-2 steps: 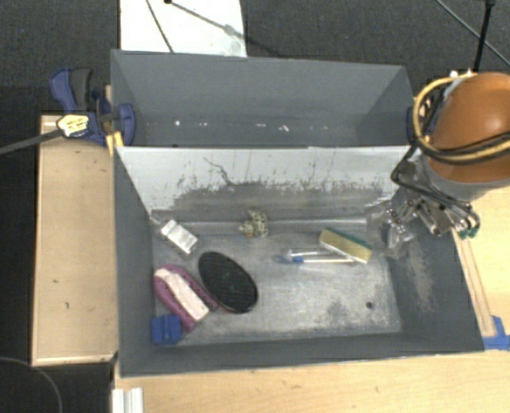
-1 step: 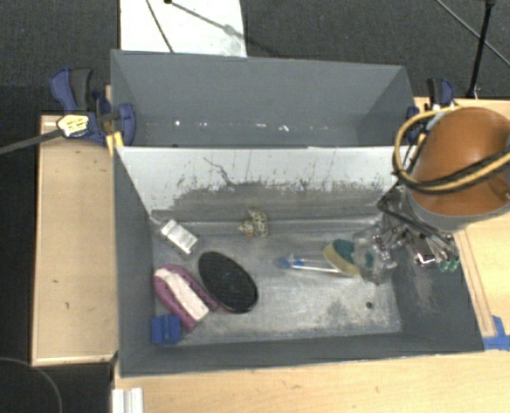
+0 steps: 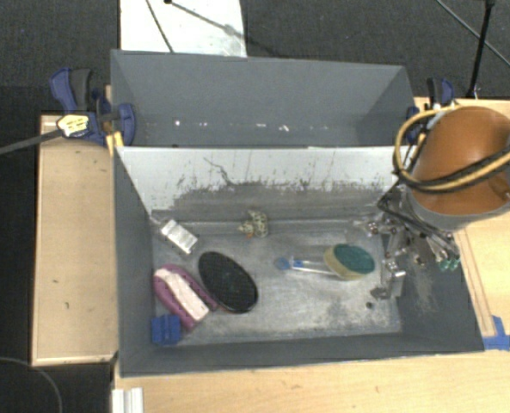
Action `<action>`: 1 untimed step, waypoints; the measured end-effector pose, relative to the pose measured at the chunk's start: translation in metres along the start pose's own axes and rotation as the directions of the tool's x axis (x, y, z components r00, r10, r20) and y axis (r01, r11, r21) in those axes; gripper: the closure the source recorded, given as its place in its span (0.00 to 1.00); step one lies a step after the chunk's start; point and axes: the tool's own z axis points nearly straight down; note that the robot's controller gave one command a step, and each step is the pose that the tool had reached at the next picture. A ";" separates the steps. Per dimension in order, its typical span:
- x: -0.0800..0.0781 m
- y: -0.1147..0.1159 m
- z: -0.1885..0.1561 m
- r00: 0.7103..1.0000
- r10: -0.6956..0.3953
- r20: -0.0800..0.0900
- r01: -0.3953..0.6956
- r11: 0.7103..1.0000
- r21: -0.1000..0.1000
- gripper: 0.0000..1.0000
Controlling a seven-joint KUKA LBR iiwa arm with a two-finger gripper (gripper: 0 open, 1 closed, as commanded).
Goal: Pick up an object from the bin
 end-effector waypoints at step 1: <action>-0.051 -0.004 0.095 1.000 0.001 -0.001 -0.001 1.000 -0.002 0.00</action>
Offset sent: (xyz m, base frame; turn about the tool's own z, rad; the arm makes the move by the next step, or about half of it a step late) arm 0.0506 0.0077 -0.0910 0.0049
